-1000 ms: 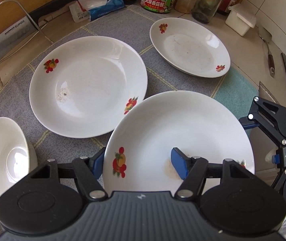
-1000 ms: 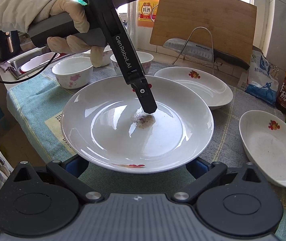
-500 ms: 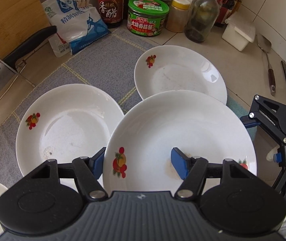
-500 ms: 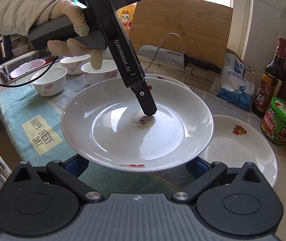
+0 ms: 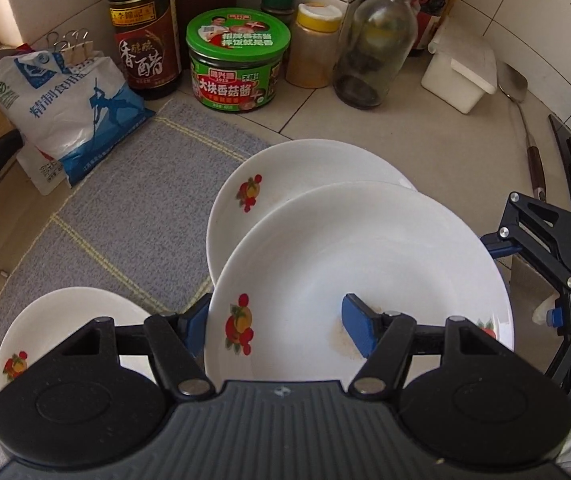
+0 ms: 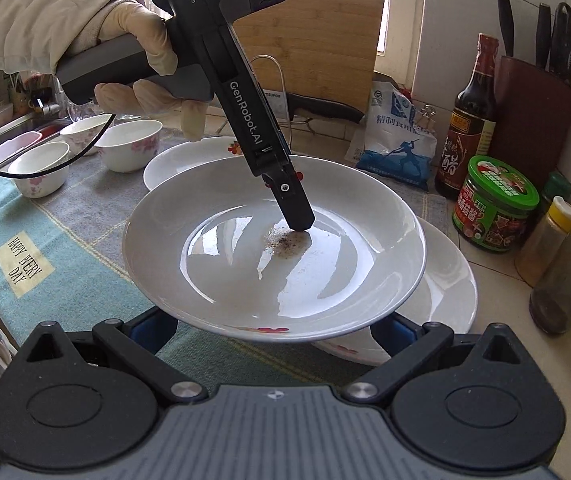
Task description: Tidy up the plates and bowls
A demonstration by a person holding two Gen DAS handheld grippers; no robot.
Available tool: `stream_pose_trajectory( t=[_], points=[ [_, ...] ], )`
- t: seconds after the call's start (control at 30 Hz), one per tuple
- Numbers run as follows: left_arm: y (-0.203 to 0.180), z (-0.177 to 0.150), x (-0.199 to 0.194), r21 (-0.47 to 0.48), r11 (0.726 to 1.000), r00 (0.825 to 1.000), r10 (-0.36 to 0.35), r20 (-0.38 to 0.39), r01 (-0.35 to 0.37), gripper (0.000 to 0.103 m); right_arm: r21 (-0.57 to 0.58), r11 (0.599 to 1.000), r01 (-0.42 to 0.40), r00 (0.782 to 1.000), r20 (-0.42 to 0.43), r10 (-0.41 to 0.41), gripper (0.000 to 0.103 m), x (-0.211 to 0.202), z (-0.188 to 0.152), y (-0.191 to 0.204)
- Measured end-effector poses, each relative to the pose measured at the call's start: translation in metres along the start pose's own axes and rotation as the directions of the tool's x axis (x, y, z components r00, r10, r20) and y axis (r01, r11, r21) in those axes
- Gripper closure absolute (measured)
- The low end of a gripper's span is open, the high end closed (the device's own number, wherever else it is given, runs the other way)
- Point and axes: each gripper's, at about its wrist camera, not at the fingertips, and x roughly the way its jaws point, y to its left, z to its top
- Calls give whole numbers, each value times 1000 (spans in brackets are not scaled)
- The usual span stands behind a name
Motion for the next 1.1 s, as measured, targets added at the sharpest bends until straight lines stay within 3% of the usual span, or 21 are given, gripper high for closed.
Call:
stream_pose_trajectory(
  t=[0.6, 1.1],
  points=[
    [-13, 39, 46, 69, 994, 996, -86, -23, 87, 35, 115, 990, 85, 996, -45, -80, 0, -7, -18, -26],
    [-1, 46, 65, 40, 996, 996, -80, -26, 81, 35, 136, 984, 116, 992, -59, -109, 0, -4, -11, -34]
  ],
)
